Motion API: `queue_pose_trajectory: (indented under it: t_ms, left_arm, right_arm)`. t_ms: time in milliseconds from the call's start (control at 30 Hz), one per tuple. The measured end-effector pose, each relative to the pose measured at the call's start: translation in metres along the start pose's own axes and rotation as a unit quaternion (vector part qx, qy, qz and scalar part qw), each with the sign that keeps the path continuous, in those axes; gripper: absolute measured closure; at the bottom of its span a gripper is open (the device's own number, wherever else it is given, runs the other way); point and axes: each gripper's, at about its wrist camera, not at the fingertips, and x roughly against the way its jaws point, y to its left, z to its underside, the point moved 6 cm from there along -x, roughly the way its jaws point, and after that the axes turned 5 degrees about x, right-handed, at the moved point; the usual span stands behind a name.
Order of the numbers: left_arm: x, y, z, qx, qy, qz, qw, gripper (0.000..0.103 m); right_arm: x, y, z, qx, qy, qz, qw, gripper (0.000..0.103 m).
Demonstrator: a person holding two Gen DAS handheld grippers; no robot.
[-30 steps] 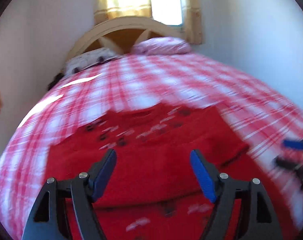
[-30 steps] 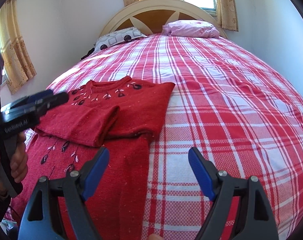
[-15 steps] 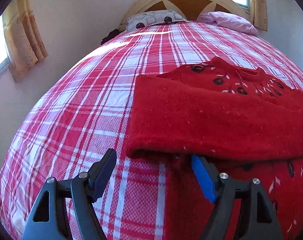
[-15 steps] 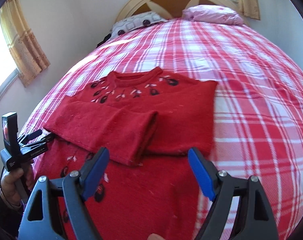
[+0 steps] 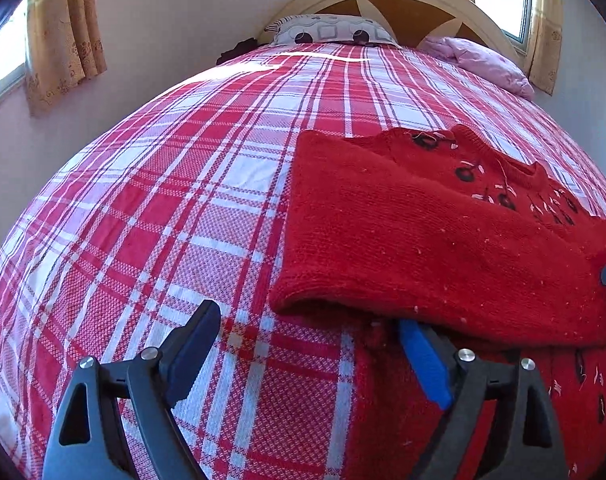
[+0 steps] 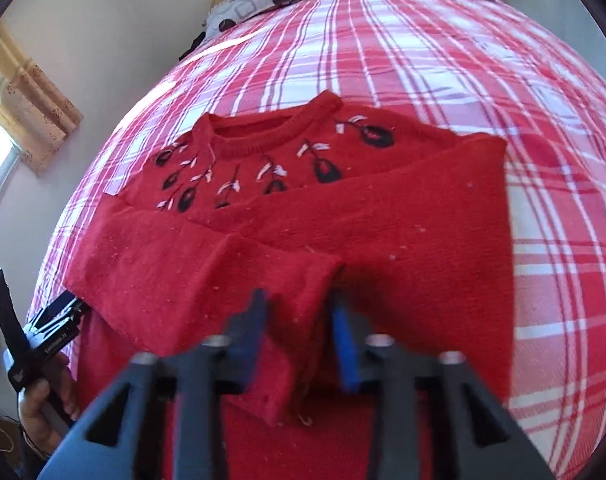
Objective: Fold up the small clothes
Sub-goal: 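Grasp the sweater hem with the right tool, then fold the hem up toward the collar with the right tool and release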
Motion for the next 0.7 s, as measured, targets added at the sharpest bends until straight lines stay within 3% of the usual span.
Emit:
queue_pose_trajectory:
  t_ms: [167,500,700]
  left_arm:
    - [-0.002,0.003,0.0,0.008,0.006,0.006,0.9999,0.011]
    - [-0.004,0.008,0.0,0.026,0.013,0.01,0.9995,0.007]
    - [-0.004,0.009,0.001,0.029,0.013,0.013,0.9994,0.007]
  right_arm:
    - [0.03,0.023,-0.019,0.026,-0.034,-0.009,0.999,0.09]
    - [0.16,0.072,-0.08,0.09,-0.168,-0.002,0.982,0.091]
    - [0.177,0.084,-0.081,0.122,-0.181,0.021,0.976,0.091]
